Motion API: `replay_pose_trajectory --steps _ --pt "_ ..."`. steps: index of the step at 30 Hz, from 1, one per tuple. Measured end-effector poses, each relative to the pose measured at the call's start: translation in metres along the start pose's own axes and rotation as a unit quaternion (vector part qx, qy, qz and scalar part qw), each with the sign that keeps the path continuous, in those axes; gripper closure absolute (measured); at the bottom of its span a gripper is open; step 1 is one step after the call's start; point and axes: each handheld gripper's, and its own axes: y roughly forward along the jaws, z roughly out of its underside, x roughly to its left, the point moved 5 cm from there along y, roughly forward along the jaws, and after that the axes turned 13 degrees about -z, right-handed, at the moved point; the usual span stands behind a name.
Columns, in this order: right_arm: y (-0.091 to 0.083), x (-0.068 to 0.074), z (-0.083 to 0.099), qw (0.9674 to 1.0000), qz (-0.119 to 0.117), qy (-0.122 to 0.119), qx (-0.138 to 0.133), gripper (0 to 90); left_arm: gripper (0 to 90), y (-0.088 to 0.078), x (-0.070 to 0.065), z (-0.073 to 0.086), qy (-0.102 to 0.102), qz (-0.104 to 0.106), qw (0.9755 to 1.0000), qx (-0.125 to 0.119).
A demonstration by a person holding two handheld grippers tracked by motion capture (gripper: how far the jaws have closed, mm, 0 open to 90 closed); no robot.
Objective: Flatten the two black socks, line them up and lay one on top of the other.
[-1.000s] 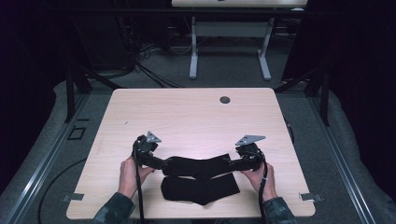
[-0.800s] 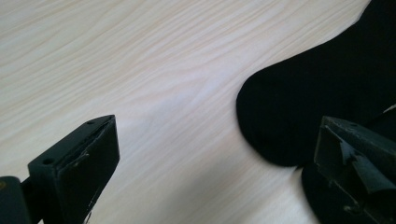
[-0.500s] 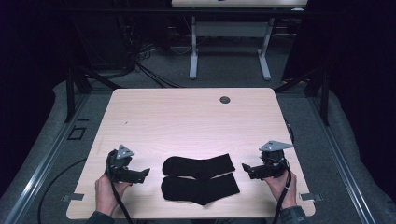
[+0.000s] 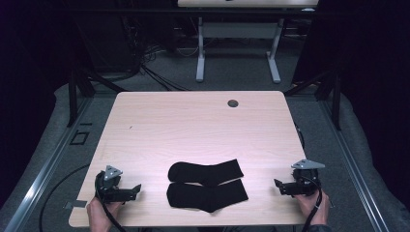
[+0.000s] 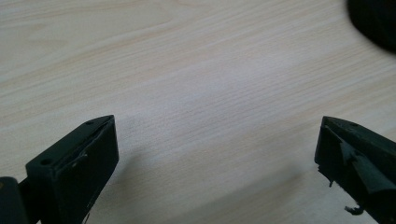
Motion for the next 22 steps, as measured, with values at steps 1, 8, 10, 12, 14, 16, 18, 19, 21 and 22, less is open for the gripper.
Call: replay_pose_trajectory --steps 1,8,10,12,14,16,18,19,21,22 --pt "0.0011 -0.0018 0.0029 1.0 0.0 0.003 -0.002 0.0 0.0 0.0013 -0.0002 0.0011 -0.004 -0.004 1.0 -0.002" --pt "0.0057 -0.0051 0.0086 1.0 0.006 0.001 -0.006 0.0 0.0 0.0047 -0.0023 0.0007 0.005 -0.011 0.9999 -0.011" --pt "0.0082 -0.0064 0.0093 0.9997 -0.001 0.015 -0.021 0.0 0.0 0.005 -0.002 0.0005 0.007 -0.009 0.9999 -0.012" --pt "0.0077 -0.0072 0.01 0.9997 -0.003 0.017 -0.017 0.0 0.0 0.0053 -0.0019 0.0003 0.008 -0.009 0.9999 -0.012" --pt "0.008 -0.0067 0.0103 0.9996 -0.003 0.016 -0.022 0.0 0.0 0.0057 -0.002 -0.0001 0.008 -0.009 0.9999 -0.012" --pt "0.0076 -0.0069 0.0105 0.9997 -0.004 0.016 -0.019 0.0 0.0 0.0064 -0.0019 -0.0007 0.007 -0.01 0.9998 -0.013" --pt "0.0078 -0.007 0.0104 0.9997 -0.004 0.016 -0.02 0.0 0.0 0.0066 -0.0019 -0.001 0.006 -0.012 0.9998 -0.013" --pt "0.0079 -0.0068 0.0104 0.9997 -0.004 0.016 -0.021 0.0 0.0 0.0067 -0.0019 -0.001 0.006 -0.012 0.9998 -0.013" --pt "0.0081 -0.0068 0.0103 0.9996 -0.004 0.016 -0.022 0.0 0.0 0.0067 -0.0018 -0.0011 0.006 -0.013 0.9998 -0.013" --pt "0.008 -0.0069 0.0103 0.9997 -0.005 0.015 -0.021 0.0 0.0 0.0067 -0.002 -0.001 0.005 -0.013 0.9998 -0.012"
